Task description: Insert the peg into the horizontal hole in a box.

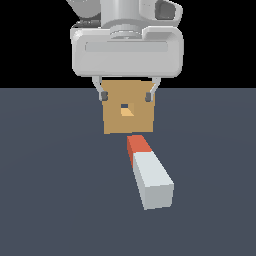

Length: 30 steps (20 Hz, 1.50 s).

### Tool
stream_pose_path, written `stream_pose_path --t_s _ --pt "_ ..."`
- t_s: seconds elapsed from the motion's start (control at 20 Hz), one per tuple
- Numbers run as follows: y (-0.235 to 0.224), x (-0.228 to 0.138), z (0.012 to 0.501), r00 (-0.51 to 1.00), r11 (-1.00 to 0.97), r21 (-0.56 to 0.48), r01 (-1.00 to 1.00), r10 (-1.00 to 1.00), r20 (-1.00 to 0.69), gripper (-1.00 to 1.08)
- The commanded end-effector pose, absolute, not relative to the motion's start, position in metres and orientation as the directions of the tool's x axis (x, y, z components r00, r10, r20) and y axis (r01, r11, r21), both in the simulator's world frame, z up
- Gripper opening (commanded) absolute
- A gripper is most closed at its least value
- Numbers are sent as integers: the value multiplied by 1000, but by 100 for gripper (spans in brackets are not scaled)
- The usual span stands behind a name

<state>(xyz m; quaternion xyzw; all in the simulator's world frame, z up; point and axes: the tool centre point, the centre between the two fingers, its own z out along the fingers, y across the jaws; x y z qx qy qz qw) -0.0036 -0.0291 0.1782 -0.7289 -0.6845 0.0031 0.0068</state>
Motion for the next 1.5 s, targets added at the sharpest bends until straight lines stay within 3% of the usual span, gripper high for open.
stream_pose_path --t_s 0.0,1.45 --pt "-29 -4 178 63 -63 -14 998 998 5 100" --pt "-77 43 74 -137 137 0 991 991 0 100"
